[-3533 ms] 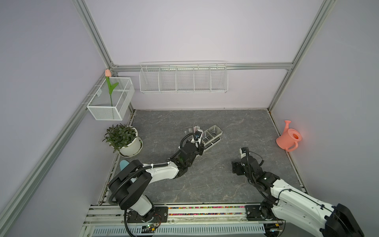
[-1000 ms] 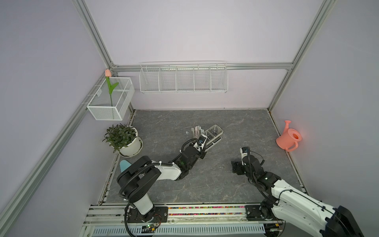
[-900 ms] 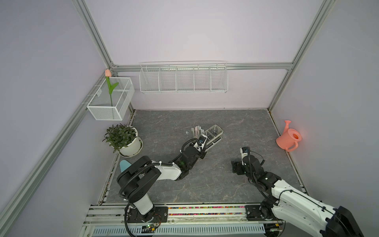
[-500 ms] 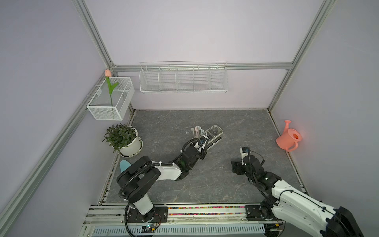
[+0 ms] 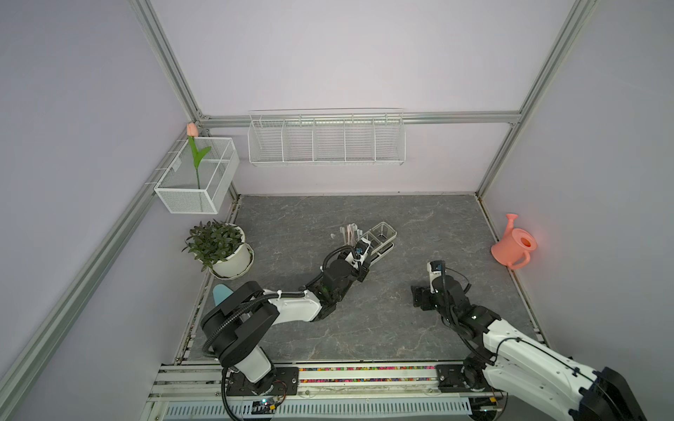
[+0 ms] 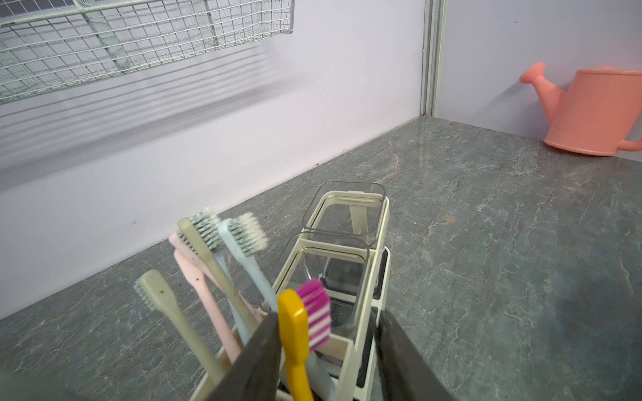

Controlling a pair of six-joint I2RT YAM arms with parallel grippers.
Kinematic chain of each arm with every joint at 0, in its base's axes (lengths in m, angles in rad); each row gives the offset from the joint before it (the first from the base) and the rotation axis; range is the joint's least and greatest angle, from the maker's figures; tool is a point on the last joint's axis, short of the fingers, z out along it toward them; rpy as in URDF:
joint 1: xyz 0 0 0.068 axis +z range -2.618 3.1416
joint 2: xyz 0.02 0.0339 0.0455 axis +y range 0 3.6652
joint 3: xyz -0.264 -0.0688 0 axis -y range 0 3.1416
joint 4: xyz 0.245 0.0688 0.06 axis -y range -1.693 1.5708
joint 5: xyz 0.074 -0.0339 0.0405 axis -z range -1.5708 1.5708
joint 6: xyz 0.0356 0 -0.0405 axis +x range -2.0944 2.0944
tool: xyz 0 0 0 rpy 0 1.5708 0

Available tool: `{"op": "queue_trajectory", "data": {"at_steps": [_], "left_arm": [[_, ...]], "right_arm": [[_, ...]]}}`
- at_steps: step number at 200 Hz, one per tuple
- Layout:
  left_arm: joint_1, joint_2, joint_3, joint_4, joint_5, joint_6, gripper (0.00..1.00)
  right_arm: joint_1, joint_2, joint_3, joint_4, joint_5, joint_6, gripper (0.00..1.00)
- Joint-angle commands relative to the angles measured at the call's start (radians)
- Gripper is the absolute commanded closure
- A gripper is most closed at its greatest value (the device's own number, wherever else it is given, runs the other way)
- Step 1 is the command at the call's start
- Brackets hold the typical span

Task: Place the toothbrush into the toothbrush holder
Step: Place the toothbrush in the toothbrush holder, then reset both arms

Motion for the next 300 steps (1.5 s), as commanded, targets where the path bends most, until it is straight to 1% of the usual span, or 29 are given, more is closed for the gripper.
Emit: {"op": "queue_trajectory", "data": {"at_steps": [1, 18, 36, 68, 99, 144, 156, 174, 205, 219, 232, 244, 260, 266, 271, 277, 283, 300], "left_arm": [[-0.01, -0.04, 0.012, -0.009, -0.012, 0.02, 0.52], [-0.017, -0.062, 0.013, -0.023, -0.019, 0.025, 0.51], [-0.031, -0.093, 0.006, -0.016, -0.054, 0.026, 0.51], [-0.039, -0.13, 0.009, -0.047, -0.044, 0.032, 0.51], [-0.059, -0.172, 0.001, -0.059, -0.06, 0.039, 0.51], [-0.087, -0.281, 0.008, -0.141, -0.062, 0.051, 0.5], [-0.096, -0.327, 0.0, -0.149, -0.071, 0.039, 0.5], [-0.1, -0.426, -0.007, -0.197, -0.035, 0.002, 0.49], [-0.099, -0.606, -0.003, -0.335, 0.031, -0.024, 0.47], [-0.099, -0.68, 0.006, -0.399, 0.03, -0.023, 0.46], [-0.099, -0.736, 0.015, -0.448, -0.008, -0.016, 0.43], [-0.1, -0.772, 0.02, -0.491, -0.092, 0.003, 0.38], [-0.096, -0.793, 0.006, -0.511, -0.294, 0.041, 0.36], [-0.09, -0.794, -0.019, -0.485, -0.358, 0.07, 0.36], [-0.084, -0.79, -0.038, -0.458, -0.447, 0.076, 0.36], [-0.066, -0.782, -0.062, -0.425, -0.52, 0.078, 0.35], [-0.039, -0.778, -0.087, -0.405, -0.554, 0.082, 0.34], [0.044, -0.782, -0.135, -0.408, -0.59, 0.063, 0.3]], "right_arm": [[-0.006, -0.011, -0.01, 0.014, -0.006, -0.01, 0.11], [-0.008, -0.012, -0.01, 0.014, -0.004, -0.009, 0.11], [-0.009, -0.012, -0.009, 0.014, -0.004, -0.01, 0.11], [-0.01, -0.02, -0.012, 0.014, -0.004, -0.008, 0.11], [-0.01, -0.029, -0.017, 0.014, -0.006, -0.009, 0.11], [-0.012, -0.03, -0.018, 0.016, -0.009, -0.008, 0.11], [-0.012, -0.033, -0.018, 0.016, -0.012, -0.01, 0.11], [-0.014, -0.039, -0.02, 0.016, -0.013, -0.01, 0.11], [-0.016, -0.046, -0.023, 0.016, -0.013, -0.008, 0.11], [-0.017, -0.047, -0.023, 0.014, -0.01, -0.007, 0.11], [-0.017, -0.059, -0.02, 0.009, 0.003, -0.003, 0.11], [-0.018, -0.077, -0.019, 0.006, 0.019, -0.003, 0.11], [-0.023, -0.106, -0.02, 0.037, 0.038, -0.049, 0.11], [-0.024, -0.117, -0.015, 0.041, 0.07, -0.059, 0.11], [-0.027, -0.122, -0.01, 0.047, 0.1, -0.062, 0.11], [-0.029, -0.13, -0.01, 0.063, 0.122, -0.068, 0.11], [-0.034, -0.135, -0.012, 0.089, 0.139, -0.077, 0.11], [-0.052, -0.139, -0.008, 0.149, 0.155, -0.112, 0.11]]}}
